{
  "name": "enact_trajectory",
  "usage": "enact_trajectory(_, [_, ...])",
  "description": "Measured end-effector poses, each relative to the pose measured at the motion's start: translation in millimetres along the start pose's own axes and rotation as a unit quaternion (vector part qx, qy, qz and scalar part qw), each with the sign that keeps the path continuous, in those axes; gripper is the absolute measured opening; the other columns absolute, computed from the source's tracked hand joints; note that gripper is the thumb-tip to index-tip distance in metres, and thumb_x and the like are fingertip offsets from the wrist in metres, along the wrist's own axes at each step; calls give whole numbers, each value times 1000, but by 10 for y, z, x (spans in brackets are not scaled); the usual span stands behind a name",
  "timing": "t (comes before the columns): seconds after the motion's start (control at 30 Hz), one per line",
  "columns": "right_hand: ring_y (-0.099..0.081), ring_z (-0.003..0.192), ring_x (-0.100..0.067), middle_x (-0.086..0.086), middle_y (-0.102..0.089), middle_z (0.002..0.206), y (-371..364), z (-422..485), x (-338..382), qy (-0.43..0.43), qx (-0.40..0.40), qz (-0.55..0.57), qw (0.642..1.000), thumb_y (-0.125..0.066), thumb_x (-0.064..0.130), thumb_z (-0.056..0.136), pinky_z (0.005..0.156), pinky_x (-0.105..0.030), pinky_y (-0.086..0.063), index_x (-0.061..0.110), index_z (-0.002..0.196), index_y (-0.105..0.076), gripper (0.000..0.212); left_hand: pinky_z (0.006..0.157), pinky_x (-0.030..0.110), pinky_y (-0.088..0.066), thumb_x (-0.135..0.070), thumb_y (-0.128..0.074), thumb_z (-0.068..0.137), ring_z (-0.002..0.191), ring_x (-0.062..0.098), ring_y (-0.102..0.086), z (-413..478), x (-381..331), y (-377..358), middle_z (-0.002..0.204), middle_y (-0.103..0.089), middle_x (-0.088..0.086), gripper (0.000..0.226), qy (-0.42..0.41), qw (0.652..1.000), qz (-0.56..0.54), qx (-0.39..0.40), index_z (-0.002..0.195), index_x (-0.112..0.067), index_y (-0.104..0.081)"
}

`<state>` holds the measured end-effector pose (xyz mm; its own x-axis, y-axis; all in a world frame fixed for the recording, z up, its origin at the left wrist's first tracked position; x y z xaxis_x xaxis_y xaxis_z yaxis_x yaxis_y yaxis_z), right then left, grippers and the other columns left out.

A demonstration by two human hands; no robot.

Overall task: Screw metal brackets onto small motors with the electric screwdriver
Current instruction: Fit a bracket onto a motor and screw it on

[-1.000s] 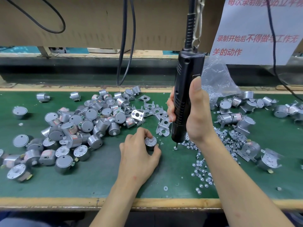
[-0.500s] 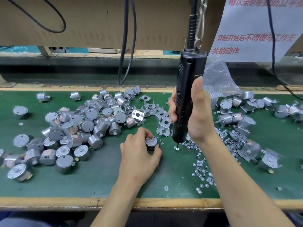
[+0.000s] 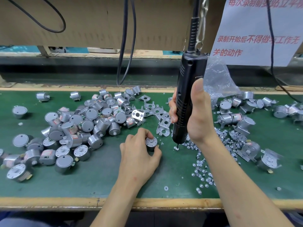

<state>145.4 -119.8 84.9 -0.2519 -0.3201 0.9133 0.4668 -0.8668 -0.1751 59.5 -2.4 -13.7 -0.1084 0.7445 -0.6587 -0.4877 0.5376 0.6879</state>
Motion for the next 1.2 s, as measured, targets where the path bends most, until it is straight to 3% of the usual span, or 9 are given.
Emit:
enact_trajectory(0.2, [-45, 45, -21, -6, -51, 59, -13, -11, -3, 1, -1, -2, 1000, -55, 92, 67, 48, -32, -38, 8, 75, -53, 84, 82, 30, -28, -28, -65, 79, 90, 13, -48, -8, -10, 11, 85, -55, -18, 28, 6, 1000, -8, 7, 91, -33, -40])
enact_trajectory(0.37, [-46, 45, -22, -6, -51, 59, -49, -45, -8, 9, 4, -4, 1000, -53, 91, 71, 49, -33, -39, 10, 69, -51, 81, 90, 39, -43, -28, -68, 78, 96, 11, -52, -13, -21, 39, 94, -57, -19, 38, 19, 999, -33, 0, 100, -35, -38])
enact_trajectory(0.53, [-46, 45, -22, -3, -52, 59, -79, -76, -31, 9, 3, 4, 1000, -55, 92, 69, 50, -32, -38, 9, 68, -47, 83, 91, 31, -32, -31, -66, 79, 100, 8, -51, -10, 1, 18, 98, -61, -22, 45, 20, 999, -29, 14, 110, -40, -34])
enact_trajectory(0.83, [-44, 44, -20, 3, -51, 55, -105, -118, -32, 26, -10, 24, 999, -48, 96, 68, 48, -30, -38, 30, 69, -63, 67, 85, 31, -27, -42, -63, 85, 102, 10, -51, 26, -45, 5, 106, -57, -21, 29, 19, 1000, -1, -21, 109, -34, -49])
enact_trajectory(0.97, [-43, 44, -20, 3, -52, 55, -119, -126, -33, 31, -17, 24, 999, -47, 95, 71, 48, -30, -37, 30, 69, -63, 66, 89, 38, -41, -39, -69, 83, 100, 16, -55, 179, -169, 25, 100, -63, -19, 25, 21, 999, 0, -43, 103, -27, -59])
enact_trajectory(1.1, [-43, 44, -21, 1, -50, 54, -110, -115, -33, 27, -31, 32, 999, -49, 95, 69, 48, -31, -36, 29, 68, -63, 68, 85, 38, -44, -46, -66, 81, 100, 23, -58, 357, -295, -6, 99, -68, -11, 33, 47, 996, 81, 11, 107, -27, -59])
enact_trajectory(1.2, [-42, 42, -21, -2, -49, 53, -93, -113, -41, 21, -36, 45, 998, -52, 96, 66, 48, -32, -36, 26, 69, -62, 71, 81, 38, -46, -35, -64, 81, 99, 27, -59, 455, -345, -49, 96, -69, -5, 29, 56, 991, 111, 47, 106, -23, -56])
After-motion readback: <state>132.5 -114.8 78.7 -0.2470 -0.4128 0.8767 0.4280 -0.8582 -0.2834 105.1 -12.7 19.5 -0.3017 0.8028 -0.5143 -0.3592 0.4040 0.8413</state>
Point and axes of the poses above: each hand's wrist, its own z-axis towards the middle knuckle, its own y-axis out of the back of the hand, x = y × z, the point moved 1 cm from there along z, towards the middle knuckle
